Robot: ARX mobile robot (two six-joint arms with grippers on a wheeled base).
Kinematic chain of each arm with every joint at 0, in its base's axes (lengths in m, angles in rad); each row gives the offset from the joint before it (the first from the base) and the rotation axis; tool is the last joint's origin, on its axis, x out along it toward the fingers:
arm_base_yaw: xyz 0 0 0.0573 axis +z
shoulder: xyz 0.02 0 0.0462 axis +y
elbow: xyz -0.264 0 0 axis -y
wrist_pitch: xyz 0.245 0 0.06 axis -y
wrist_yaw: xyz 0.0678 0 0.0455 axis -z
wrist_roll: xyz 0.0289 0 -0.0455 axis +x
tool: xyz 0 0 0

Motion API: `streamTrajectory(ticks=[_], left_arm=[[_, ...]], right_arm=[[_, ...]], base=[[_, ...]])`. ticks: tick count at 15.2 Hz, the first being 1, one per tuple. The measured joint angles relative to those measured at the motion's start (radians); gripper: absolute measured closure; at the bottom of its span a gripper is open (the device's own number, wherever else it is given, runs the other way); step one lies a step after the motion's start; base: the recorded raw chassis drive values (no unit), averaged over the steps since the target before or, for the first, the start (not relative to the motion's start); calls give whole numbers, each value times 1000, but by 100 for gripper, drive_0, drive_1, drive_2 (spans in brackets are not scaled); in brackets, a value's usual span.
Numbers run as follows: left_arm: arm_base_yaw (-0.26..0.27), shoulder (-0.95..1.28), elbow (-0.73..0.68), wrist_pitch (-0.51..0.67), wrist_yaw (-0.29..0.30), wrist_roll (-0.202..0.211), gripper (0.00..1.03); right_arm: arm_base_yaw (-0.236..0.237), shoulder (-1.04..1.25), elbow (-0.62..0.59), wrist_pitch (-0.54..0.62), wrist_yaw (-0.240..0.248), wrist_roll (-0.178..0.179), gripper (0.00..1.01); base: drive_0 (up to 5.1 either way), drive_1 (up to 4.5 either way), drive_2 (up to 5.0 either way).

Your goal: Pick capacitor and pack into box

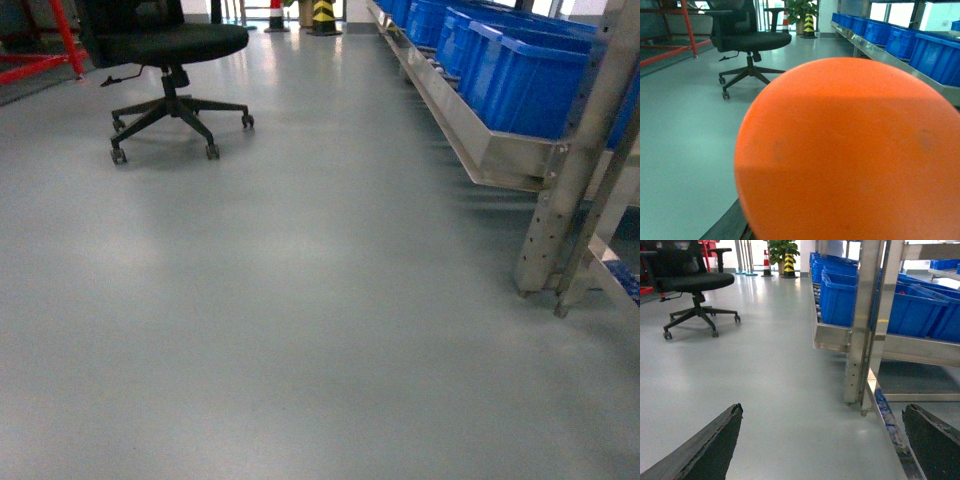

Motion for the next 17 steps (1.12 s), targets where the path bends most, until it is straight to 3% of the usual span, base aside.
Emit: streamTrajectory(ticks=[17], left_arm=[[0,0,0,0,0,0,58]], right_arm=[[0,0,0,2,0,0,3]], base=[[-512,234,234]])
